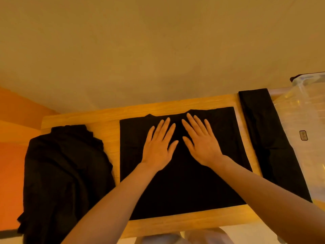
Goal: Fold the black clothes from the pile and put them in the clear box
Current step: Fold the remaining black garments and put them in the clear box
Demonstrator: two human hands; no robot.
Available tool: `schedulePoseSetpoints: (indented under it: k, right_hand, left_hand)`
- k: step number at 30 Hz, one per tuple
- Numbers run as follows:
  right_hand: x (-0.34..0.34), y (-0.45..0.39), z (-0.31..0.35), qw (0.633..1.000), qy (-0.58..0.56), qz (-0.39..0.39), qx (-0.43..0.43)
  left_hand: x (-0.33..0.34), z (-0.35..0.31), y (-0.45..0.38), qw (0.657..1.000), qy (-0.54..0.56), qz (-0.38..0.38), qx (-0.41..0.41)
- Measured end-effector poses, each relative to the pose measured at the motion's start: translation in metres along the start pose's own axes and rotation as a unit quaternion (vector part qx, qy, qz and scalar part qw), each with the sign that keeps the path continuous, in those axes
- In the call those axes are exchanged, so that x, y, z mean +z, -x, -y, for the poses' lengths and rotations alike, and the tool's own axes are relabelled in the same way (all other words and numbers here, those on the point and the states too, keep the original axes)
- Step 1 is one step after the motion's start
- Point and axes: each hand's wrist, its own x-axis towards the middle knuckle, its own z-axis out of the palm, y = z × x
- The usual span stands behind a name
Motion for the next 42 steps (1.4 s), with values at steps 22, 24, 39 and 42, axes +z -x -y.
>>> schedulePoseSetpoints:
  k: [22,24,39,42]
  right_hand:
    - [0.019,0.052,-0.003,0.999,0.021,0.019,0.018]
    - [0.020,0.073,-0.027,0.997,0.025,0.013,0.074]
    - [0.026,0.174,-0.020,0.999,0.039,0.018,-0.028]
    - [0.034,0.206,-0.037,0.998,0.055,0.022,0.001]
  left_hand:
    - [0.021,-0.016,0.040,0.999,-0.018,-0.006,-0.033]
    - [0.027,0.000,0.059,0.997,-0.011,-0.013,-0.079]
    - [0.038,-0.015,0.180,0.994,-0.019,-0.012,-0.103]
    - [0.051,-0.012,0.212,0.992,-0.019,-0.004,-0.129]
